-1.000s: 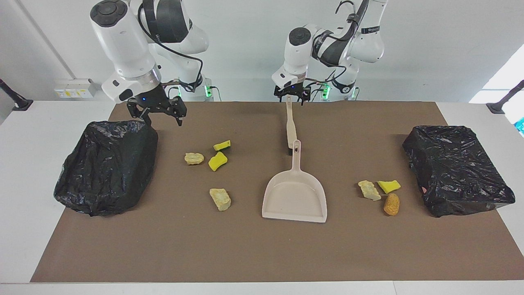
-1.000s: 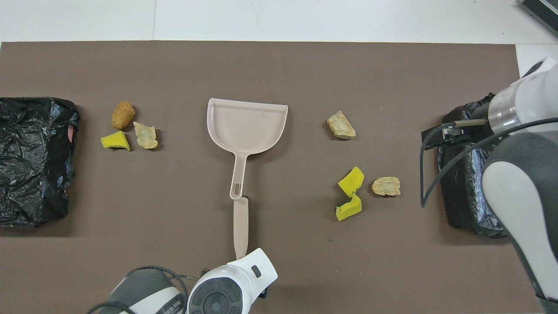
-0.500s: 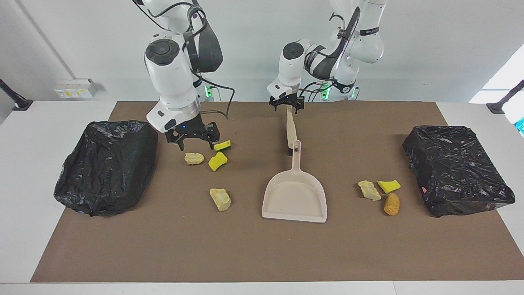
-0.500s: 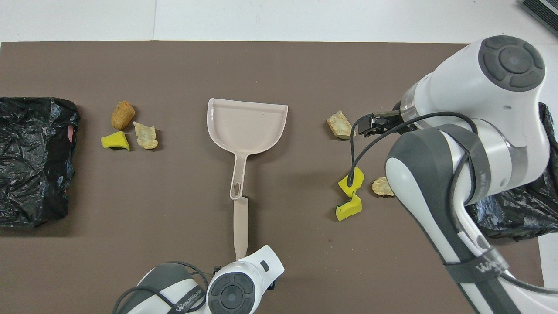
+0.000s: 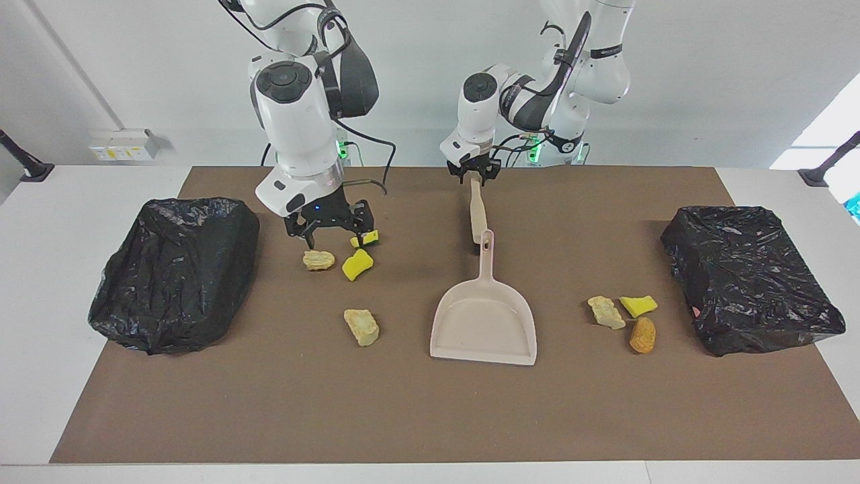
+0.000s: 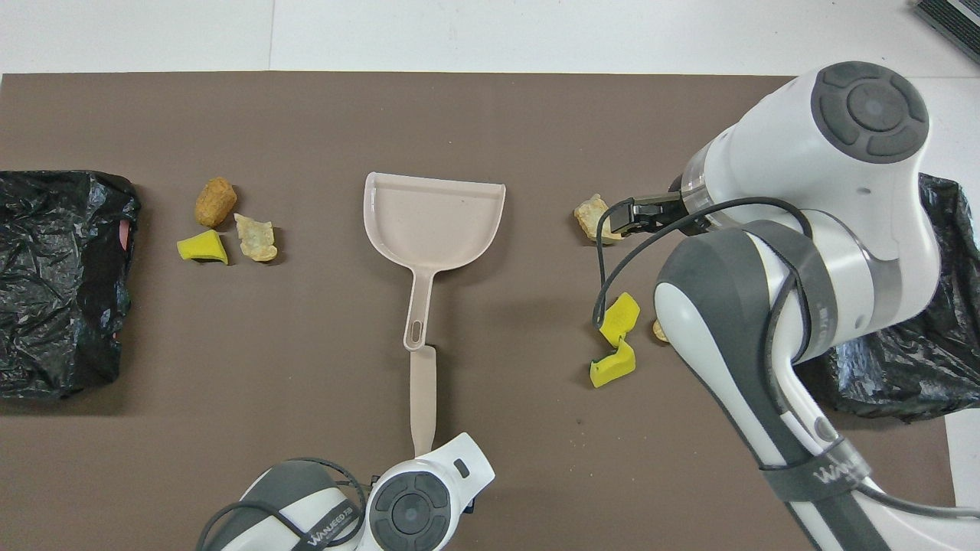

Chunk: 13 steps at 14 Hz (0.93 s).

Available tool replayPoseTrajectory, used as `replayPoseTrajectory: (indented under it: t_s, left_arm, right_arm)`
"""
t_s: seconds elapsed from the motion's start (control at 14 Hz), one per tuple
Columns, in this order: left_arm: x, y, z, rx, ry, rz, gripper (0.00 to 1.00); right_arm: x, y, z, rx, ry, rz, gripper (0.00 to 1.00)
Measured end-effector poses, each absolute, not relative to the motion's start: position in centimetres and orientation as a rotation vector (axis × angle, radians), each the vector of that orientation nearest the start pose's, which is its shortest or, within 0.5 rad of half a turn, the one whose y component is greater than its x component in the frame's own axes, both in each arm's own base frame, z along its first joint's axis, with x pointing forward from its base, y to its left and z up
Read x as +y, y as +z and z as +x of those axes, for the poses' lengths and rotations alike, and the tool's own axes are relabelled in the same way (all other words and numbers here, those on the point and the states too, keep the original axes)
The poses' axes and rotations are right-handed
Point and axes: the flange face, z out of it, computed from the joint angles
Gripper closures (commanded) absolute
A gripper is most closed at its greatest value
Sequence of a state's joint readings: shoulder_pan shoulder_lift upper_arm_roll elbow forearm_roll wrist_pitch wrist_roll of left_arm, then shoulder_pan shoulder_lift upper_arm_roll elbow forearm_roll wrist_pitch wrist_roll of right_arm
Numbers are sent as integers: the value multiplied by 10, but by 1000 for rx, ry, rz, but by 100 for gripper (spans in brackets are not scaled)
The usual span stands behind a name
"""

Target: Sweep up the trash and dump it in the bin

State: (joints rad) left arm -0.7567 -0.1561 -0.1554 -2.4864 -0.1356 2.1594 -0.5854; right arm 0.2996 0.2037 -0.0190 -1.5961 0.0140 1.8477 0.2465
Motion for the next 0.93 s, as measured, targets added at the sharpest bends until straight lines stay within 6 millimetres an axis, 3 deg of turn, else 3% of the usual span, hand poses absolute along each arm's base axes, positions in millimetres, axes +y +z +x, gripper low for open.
replayPoseTrajectory:
  t_s: [0.5,0.71,0.93]
  left_arm:
    - [-332,356,296,317,333,-3049,100]
    - [-311,366,310,310,413,-3019,100]
    - [-271,393,327,346,520,-2993,100]
  right_arm:
    - [189,519,603,-26,-86,-3116,0]
    - [230,514,596,54,-125,-3098,0]
    - [257,502,593,123,-144,-3083,0]
